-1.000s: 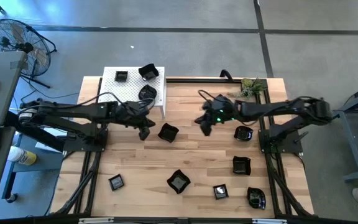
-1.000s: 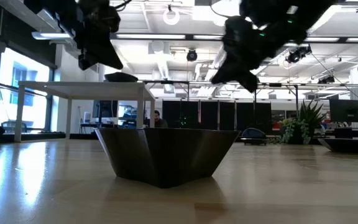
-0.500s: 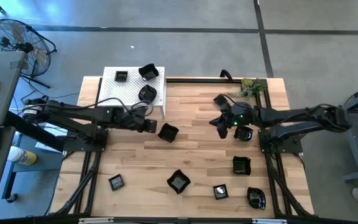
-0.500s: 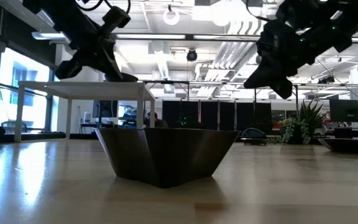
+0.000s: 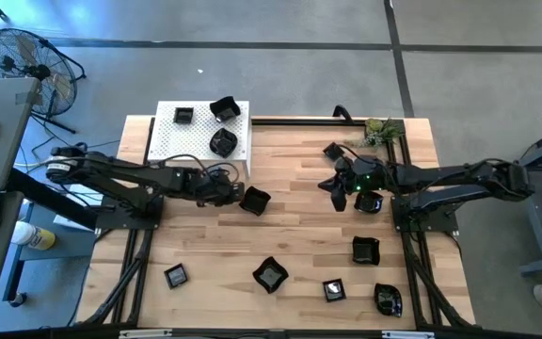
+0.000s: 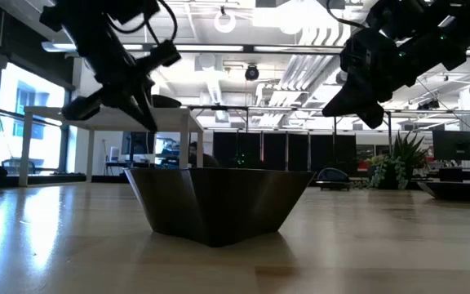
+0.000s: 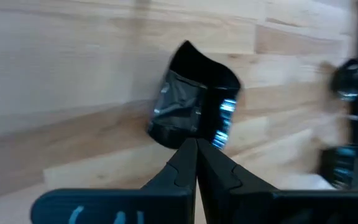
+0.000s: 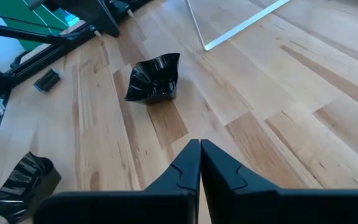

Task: Pick & Place Mini shaped plates
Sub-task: Stack the black distorted square plate on top of the other black distorted square plate on the shelf

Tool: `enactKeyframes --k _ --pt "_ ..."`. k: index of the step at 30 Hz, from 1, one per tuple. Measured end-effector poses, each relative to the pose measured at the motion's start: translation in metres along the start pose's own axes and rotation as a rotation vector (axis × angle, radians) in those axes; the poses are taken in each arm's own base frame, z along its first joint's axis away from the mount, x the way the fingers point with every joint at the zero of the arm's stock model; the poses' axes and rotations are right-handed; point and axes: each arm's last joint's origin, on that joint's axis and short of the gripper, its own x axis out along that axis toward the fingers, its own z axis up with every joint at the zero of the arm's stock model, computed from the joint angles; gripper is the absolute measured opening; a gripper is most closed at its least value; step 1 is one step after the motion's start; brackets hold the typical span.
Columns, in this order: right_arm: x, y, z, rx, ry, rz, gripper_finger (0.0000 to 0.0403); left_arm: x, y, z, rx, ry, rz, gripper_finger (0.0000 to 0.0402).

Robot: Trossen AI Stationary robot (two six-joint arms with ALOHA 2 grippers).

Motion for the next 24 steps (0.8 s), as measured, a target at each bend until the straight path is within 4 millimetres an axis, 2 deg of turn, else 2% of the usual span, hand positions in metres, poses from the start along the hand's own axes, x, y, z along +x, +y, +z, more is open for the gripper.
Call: enactKeyframes --k 6,16,20,24 --pt "0.0 0.0 0.0 -0.004 0.0 0.001 0.0005 0.015 0.002 -0.002 0.055 -0.019 0.044 0.0021" --pt "0.0 0.0 0.0 -0.013 -0.002 0.004 0.0006 0.032 0.008 -0.007 0.072 0.027 0.112 0.0133" --pt "0.0 0.0 0.0 -0.012 -0.003 0.005 0.0002 0.04 0.011 -0.01 0.053 0.044 0.149 0.0138" --pt "0.0 0.0 0.0 0.002 -0.003 0.006 0.0003 0.048 0.013 -0.011 0.044 0.042 0.169 0.0124"
